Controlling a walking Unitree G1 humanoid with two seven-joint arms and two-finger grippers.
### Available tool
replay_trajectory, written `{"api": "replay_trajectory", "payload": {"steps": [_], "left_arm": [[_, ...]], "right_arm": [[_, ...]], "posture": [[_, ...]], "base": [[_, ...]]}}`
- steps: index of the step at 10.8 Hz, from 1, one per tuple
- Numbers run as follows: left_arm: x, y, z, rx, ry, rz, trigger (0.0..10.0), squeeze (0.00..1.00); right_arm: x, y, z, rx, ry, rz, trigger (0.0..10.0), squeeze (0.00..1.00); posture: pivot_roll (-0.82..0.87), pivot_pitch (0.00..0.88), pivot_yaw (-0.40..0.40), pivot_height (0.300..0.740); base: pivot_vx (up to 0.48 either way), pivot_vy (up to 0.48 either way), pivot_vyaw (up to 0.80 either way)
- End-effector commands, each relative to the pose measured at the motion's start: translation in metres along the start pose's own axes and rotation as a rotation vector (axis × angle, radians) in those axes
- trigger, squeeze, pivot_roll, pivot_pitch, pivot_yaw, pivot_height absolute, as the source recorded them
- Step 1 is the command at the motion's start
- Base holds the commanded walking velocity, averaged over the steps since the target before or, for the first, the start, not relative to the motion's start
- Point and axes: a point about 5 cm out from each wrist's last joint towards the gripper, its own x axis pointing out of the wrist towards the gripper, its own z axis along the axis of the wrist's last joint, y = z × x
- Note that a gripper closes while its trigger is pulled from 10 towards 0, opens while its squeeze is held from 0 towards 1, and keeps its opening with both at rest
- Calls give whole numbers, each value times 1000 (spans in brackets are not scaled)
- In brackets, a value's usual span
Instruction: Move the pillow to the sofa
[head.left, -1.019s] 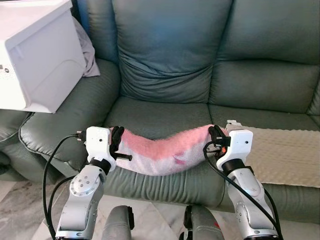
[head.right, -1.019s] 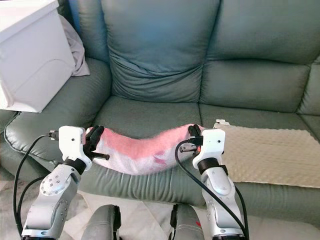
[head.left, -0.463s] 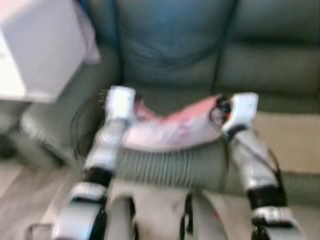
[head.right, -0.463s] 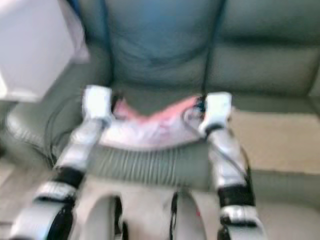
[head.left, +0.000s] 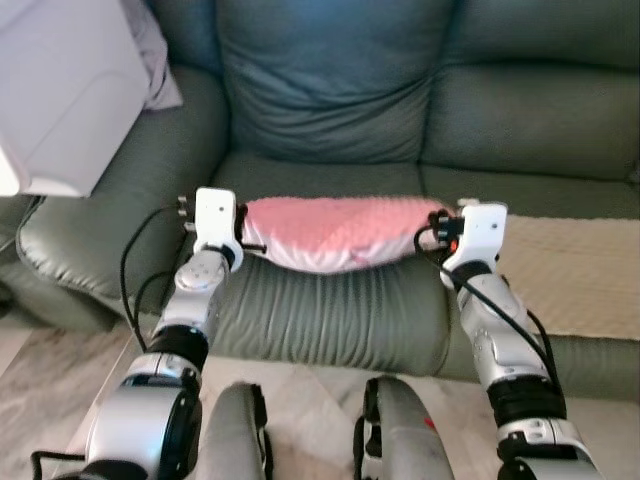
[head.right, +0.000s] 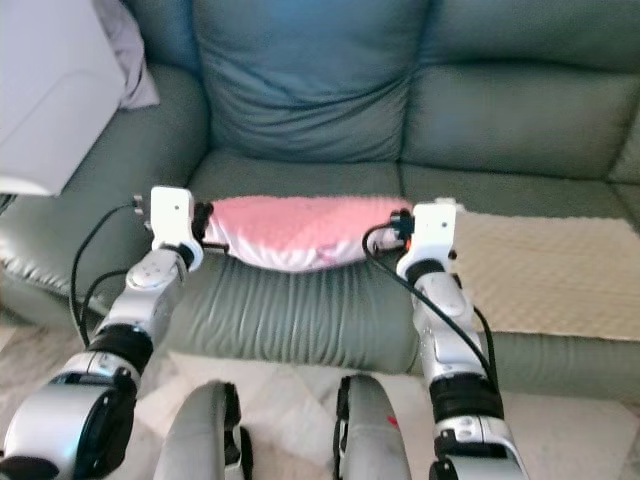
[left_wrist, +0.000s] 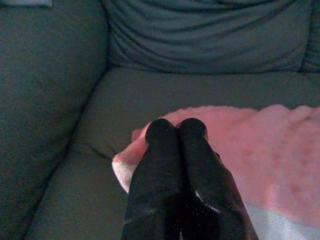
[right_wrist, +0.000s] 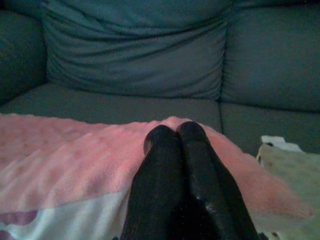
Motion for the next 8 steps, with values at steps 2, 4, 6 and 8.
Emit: {"api": "replay_trajectory", "payload": {"steps": [2, 4, 6, 8], "left_arm": [[12, -16, 21, 4, -26, -32, 10000, 0], [23, -21, 45, 21, -70, -19, 10000, 0], [22, 4, 44, 81, -67, 75, 10000, 0], [13, 21, 21, 91, 2, 134, 10000, 0]], "right_arm": [[8, -14, 12, -9, -26, -41, 10000, 0], [17, -22, 25, -11, -59, -66, 10000, 0], [13, -3, 17, -7, -86, -19, 10000, 0], [9, 20, 3, 28, -72, 20, 10000, 0]], "posture": [[-24, 214, 27, 645], [-30, 231, 31, 645], [-29, 247, 36, 645], [-26, 254, 32, 645]], "base": [[0, 0, 0], [0, 0, 0], [0, 0, 0], [0, 0, 0]]}}
